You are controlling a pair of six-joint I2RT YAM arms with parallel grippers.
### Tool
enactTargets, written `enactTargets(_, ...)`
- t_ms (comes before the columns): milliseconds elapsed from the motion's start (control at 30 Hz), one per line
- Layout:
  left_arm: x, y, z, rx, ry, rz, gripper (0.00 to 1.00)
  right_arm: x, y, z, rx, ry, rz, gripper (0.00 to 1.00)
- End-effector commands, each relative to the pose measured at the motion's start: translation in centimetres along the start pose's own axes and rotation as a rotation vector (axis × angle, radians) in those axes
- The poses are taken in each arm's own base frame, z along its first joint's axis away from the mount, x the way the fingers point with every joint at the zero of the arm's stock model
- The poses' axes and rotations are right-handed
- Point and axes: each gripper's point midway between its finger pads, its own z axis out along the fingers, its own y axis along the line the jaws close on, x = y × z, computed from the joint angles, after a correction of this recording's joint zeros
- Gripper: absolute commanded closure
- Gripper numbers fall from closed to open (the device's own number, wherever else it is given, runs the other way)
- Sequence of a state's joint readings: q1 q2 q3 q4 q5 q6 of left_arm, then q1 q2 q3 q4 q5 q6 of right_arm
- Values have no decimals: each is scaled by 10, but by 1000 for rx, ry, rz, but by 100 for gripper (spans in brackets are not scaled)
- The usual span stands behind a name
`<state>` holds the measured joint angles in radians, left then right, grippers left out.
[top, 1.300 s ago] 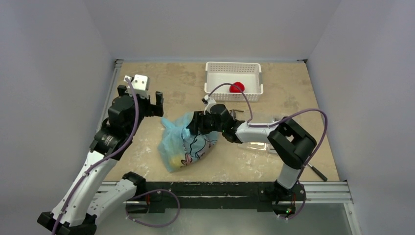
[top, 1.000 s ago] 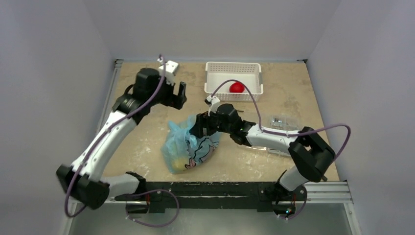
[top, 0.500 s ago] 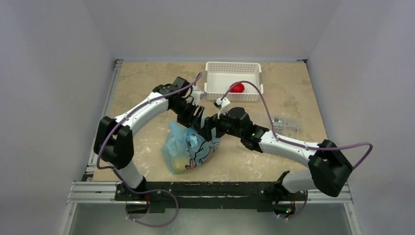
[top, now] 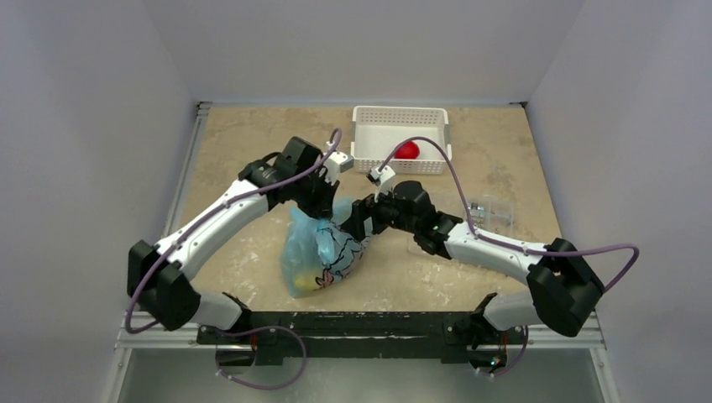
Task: Take the fake fruits out of the plastic bag
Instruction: Untie the plastic bag at the center of the board.
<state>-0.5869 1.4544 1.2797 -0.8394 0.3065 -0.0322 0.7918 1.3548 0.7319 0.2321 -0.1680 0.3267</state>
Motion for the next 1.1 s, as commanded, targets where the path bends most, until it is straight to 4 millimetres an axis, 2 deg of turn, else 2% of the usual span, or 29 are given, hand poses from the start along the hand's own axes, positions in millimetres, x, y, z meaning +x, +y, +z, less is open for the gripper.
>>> enactTargets(0, -42, 0, -40, -103, -305, 126, 100, -40, 37, -6, -177, -94, -122, 7)
enactTargets(133, -47, -4, -62, -120, -463, 162, 100, -50, 44, -8, -210, -126, -172, 3)
enactTargets(333, -44, -11, -54, -78, -411, 162, 100, -61, 41, 1, -176, -139, -173, 1)
enactTargets(433, -45, -11, -53, -74, -396, 189, 100, -54, 37, 13, -96, -146, -170, 2)
enactTargets(500, -45, -11, -54, -77, -402, 191, 100, -42, 33, 17, -51, -152, -153, 11)
enactTargets(567, -45, -11, -56, -81, -421, 192, 100, -35, 27, 16, -30, -175, -104, 25)
enactTargets(633, -46, -14, -58, -74, -432, 193, 100, -34, 28, 14, -41, -210, -52, 52)
enactTargets(700, -47, -15, -60, -67, -441, 196, 100, -34, 26, 10, -31, -235, 7, 97)
enactTargets(733, -48, -16, -61, -66, -445, 195, 100, -38, 23, 6, -11, -264, 67, 100)
enactTargets(867, -48, -12, -64, -90, -459, 197, 100, -53, 3, -25, 76, -442, 235, 100)
enactTargets(967, -48, -12, -67, -99, -473, 200, 100, -61, 2, -37, 87, -482, 242, 100)
enactTargets(1067, -49, -9, -70, -116, -484, 201, 100, -60, -4, -42, 123, -478, 227, 100)
